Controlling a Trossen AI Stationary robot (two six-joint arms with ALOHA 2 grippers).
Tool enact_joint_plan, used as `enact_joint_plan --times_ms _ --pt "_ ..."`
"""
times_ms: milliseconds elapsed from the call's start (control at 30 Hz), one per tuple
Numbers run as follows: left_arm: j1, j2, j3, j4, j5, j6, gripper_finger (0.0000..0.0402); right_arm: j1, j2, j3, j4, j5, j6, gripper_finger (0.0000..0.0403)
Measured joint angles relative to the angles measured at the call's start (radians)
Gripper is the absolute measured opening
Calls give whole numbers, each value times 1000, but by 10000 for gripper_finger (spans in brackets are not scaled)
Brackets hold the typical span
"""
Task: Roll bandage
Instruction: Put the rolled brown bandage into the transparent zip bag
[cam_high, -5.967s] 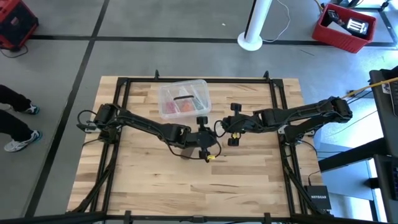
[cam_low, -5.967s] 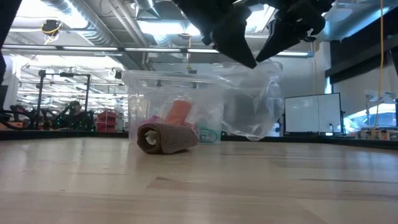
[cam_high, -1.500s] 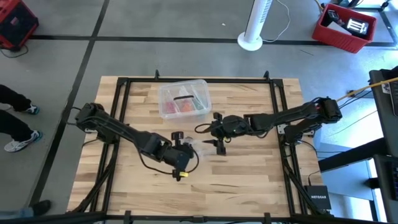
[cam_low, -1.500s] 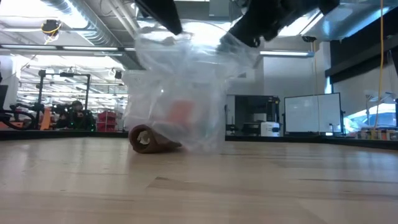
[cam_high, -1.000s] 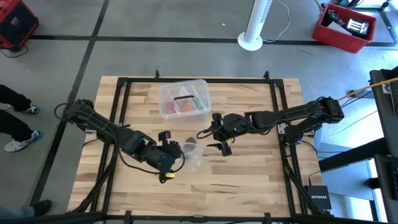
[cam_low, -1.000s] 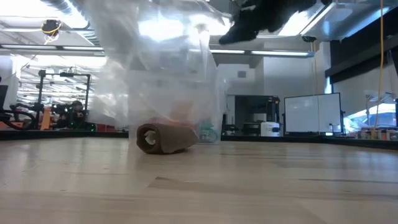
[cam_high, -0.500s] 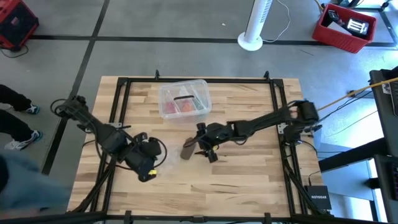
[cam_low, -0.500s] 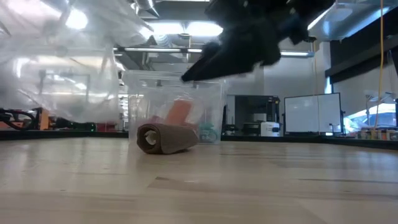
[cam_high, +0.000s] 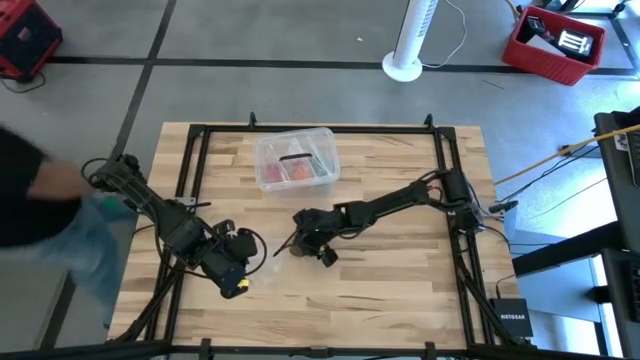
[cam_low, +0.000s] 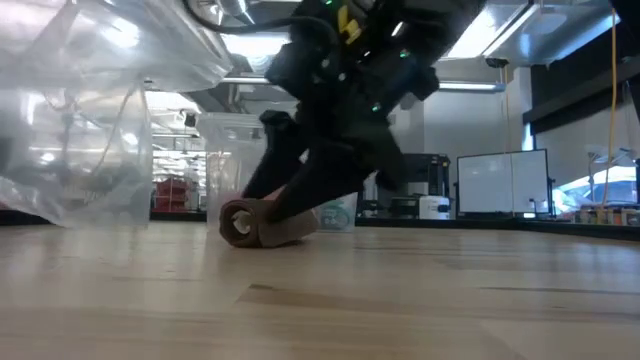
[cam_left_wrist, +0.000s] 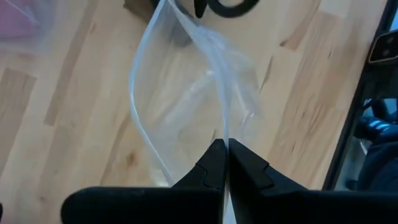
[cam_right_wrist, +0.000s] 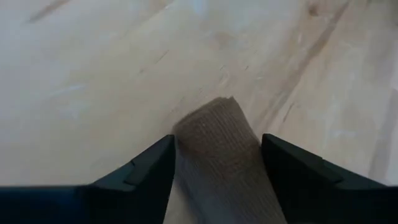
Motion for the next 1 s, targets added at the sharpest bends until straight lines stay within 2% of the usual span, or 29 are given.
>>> enact_joint_plan --times_ms 200,433,533,733,1000 --pt "1 0 -1 23 0 7 1 -1 77 63 0 -3 -42 216" --pt "0 0 -1 25 0 4 1 0 91 72 -28 22 -43 192" --pt "0 0 -1 26 -1 8 1 2 81 71 -62 44 -10 154" --pt "0 0 0 26 -4 16 1 2 21 65 -154 18 35 51" --pt "0 0 0 27 -17 71 1 1 -123 62 -309 10 68 49"
